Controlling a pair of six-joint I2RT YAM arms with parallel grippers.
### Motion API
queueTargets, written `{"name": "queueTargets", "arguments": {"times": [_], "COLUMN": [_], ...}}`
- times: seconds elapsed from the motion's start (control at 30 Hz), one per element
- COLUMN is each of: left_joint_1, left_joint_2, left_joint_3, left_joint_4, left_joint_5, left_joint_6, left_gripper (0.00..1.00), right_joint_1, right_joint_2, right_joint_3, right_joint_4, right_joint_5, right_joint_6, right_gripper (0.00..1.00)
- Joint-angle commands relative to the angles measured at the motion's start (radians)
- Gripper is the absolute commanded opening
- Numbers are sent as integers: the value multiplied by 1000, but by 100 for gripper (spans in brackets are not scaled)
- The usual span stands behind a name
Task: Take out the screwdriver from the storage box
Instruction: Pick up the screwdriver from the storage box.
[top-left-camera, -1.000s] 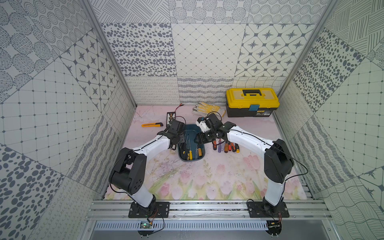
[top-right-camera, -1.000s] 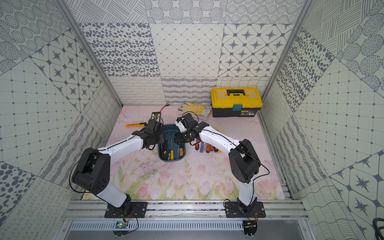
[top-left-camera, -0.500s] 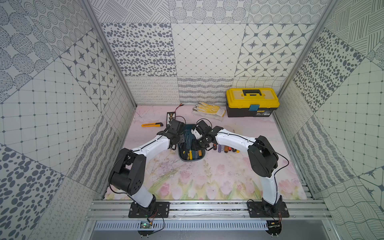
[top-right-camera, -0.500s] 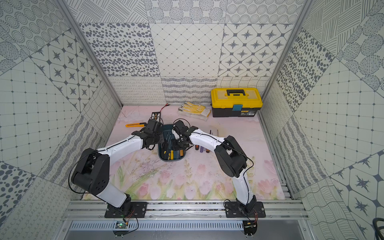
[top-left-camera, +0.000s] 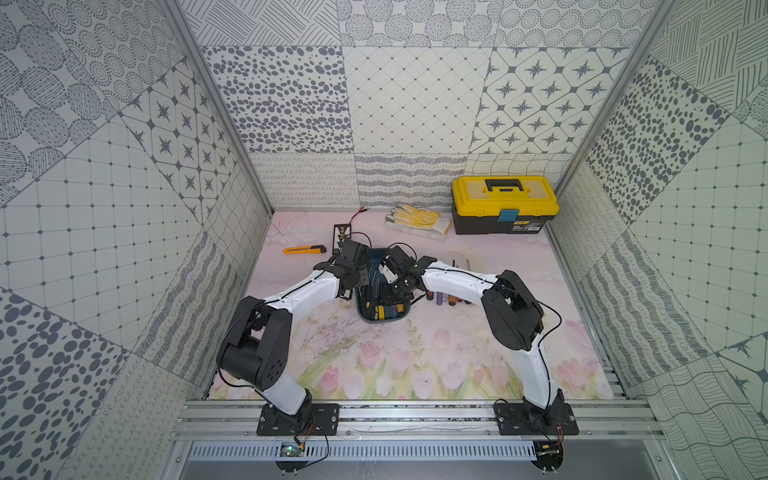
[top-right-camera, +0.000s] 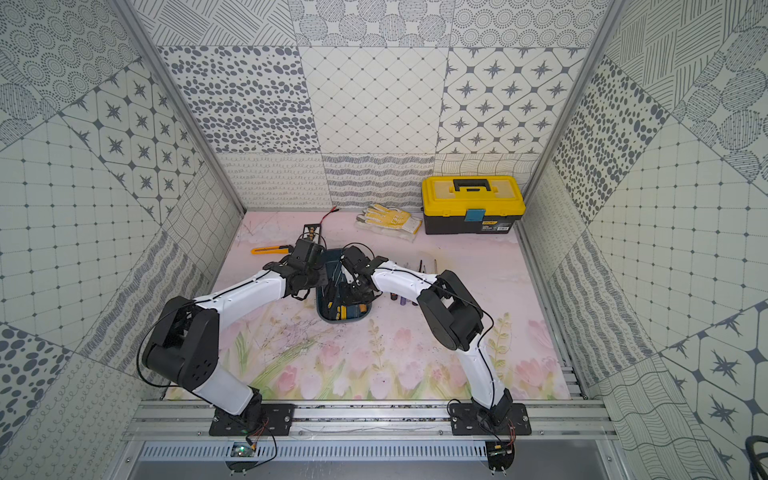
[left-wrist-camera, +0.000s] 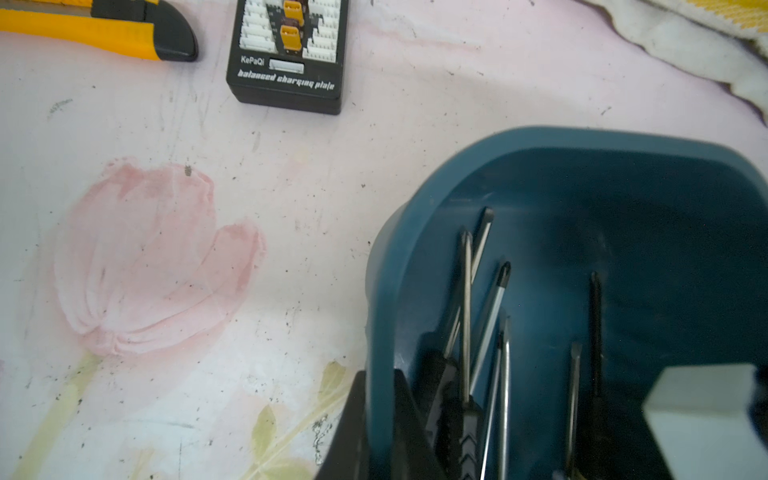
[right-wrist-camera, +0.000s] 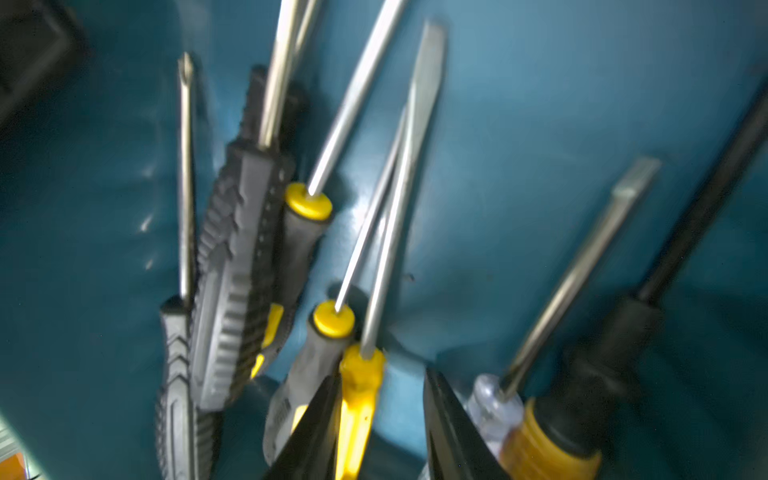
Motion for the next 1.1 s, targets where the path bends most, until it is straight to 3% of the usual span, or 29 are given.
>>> {"name": "queueTargets", "arguments": {"times": [0.0, 0.23, 0.47, 0.6, 0.7, 1.07], "left_joint_1": [3, 3, 3, 4, 3, 3], "left_joint_2": [-20, -22, -20, -23, -24, -22], "left_joint_3": [-3, -2, 0, 1, 1, 4], "left_joint_4": [83, 83, 83, 82, 82, 80], "left_joint_5": [12, 7, 12, 7, 7, 1], "left_joint_6": [-14, -9, -11, -7, -7, -4], "left_gripper": [0, 0, 0, 0, 0, 0], "right_joint_1": [8, 17, 18, 20, 25, 27], "right_joint_2": [46, 81, 92, 106, 121, 125], "right_joint_3": [35, 90, 114, 129, 143, 145], "right_joint_4": [-20, -141, -162, -165, -169, -179], "right_joint_5": [33, 167, 191, 179, 184, 211], "right_joint_6": [4, -24, -43, -48, -50, -51], "right_gripper": [37, 32, 28, 36, 37, 8]}}
